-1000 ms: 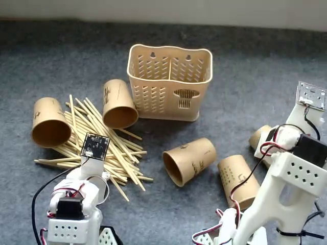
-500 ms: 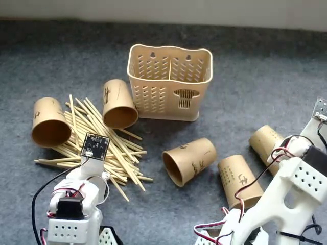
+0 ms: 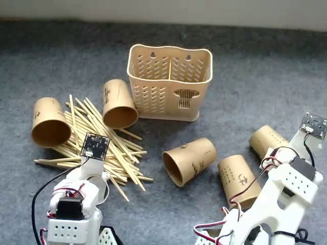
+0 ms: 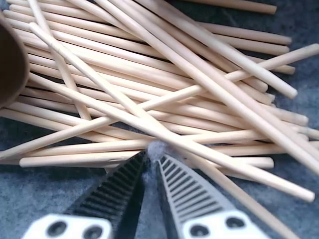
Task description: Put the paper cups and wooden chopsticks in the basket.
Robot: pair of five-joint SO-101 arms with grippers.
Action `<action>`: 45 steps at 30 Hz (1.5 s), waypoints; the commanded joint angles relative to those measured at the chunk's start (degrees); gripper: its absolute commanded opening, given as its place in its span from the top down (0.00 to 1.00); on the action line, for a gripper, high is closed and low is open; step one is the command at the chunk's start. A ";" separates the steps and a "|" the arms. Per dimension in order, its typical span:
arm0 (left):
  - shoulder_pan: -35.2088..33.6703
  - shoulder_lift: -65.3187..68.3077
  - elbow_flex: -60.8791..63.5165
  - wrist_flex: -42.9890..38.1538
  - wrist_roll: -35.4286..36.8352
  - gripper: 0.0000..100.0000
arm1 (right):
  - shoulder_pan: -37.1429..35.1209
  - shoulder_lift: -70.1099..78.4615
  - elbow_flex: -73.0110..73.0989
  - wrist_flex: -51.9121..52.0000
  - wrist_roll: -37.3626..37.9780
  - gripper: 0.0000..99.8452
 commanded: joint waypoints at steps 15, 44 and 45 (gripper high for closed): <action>0.92 -0.84 1.10 0.18 -0.44 0.98 | -1.98 -1.36 -0.13 2.86 7.03 0.99; 0.92 -0.84 1.10 0.18 -0.44 0.98 | -11.21 -1.36 -23.25 34.68 23.38 0.99; 0.92 -0.84 1.10 0.18 -0.44 0.98 | -11.12 -1.36 -23.96 35.38 24.09 0.99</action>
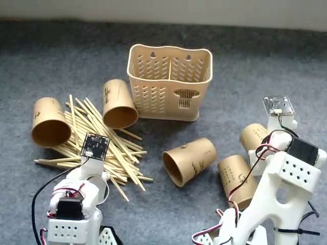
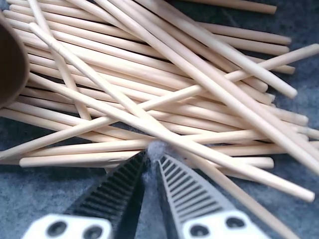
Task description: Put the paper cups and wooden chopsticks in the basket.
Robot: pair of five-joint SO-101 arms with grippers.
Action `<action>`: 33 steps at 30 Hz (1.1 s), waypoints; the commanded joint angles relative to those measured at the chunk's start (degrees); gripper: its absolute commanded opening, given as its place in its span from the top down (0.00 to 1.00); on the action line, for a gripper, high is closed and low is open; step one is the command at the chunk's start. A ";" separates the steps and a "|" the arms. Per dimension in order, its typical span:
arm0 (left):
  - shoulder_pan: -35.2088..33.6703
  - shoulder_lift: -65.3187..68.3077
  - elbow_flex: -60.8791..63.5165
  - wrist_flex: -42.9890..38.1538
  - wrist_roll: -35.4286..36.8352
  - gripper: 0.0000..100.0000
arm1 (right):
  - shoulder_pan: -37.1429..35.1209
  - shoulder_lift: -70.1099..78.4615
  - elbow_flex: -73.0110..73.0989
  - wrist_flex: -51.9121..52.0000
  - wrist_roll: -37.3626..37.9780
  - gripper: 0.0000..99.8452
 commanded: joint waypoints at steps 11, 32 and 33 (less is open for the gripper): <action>0.92 -0.84 1.10 0.18 -0.44 0.98 | -0.40 -1.36 -12.97 9.63 9.49 0.99; 0.92 -0.84 1.10 0.18 -0.44 0.98 | -10.33 -1.45 -37.41 13.05 9.32 0.99; 0.92 -0.84 1.10 0.18 -0.44 0.98 | -11.30 -1.45 -38.55 13.05 9.23 0.99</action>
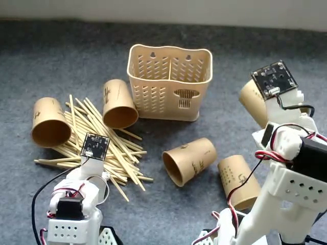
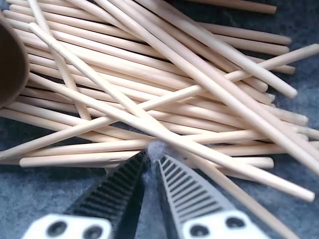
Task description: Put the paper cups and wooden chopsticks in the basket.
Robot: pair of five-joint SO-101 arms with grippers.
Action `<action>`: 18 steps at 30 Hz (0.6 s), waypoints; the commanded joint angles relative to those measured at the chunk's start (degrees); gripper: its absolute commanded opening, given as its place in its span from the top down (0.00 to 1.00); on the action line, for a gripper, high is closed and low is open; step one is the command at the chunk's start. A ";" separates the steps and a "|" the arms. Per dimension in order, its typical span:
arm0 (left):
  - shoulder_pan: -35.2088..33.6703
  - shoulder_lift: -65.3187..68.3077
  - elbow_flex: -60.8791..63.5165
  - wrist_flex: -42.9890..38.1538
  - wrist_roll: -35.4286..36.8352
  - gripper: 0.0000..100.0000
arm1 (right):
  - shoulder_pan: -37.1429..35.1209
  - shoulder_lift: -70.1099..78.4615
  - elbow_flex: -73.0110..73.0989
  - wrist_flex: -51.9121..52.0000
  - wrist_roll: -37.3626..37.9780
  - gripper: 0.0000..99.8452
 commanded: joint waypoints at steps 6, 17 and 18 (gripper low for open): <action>0.92 -0.84 1.10 0.18 -0.44 0.98 | -10.42 -1.45 -10.95 0.13 -5.80 0.99; 0.92 -0.84 1.10 0.18 -0.44 0.98 | -22.11 -0.75 -19.30 -8.57 -21.19 0.99; 0.92 -0.84 1.10 0.18 -0.44 0.98 | -22.73 -0.75 -18.59 -9.54 -22.15 0.99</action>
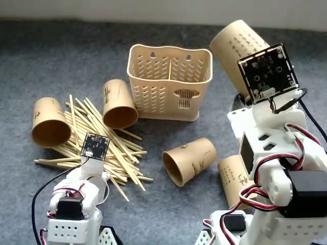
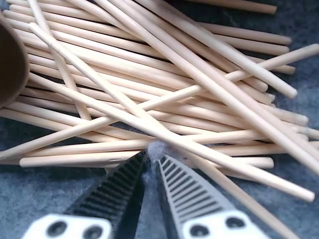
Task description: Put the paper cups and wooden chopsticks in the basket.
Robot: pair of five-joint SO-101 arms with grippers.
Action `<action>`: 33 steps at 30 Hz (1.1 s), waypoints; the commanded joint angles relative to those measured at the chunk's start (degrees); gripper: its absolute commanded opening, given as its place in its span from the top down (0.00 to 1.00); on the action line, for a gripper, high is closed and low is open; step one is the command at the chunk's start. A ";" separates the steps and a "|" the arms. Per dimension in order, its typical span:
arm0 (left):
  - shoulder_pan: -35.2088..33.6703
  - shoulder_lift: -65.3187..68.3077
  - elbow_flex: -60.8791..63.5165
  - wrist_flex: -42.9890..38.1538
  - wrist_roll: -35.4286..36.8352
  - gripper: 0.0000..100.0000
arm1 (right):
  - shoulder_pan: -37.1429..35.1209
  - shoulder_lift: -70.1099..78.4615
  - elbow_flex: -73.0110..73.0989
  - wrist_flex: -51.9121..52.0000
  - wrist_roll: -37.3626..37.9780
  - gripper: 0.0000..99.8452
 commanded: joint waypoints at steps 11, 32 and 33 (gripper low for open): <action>0.92 -0.84 1.10 0.18 -0.44 0.98 | -6.37 6.64 9.98 -9.45 -2.02 0.99; 0.92 -0.84 1.10 0.18 -0.44 0.98 | -6.37 15.69 9.89 -9.36 2.81 0.88; 0.92 -0.84 1.10 0.18 -0.44 0.98 | -6.37 15.69 9.89 -9.45 2.81 0.86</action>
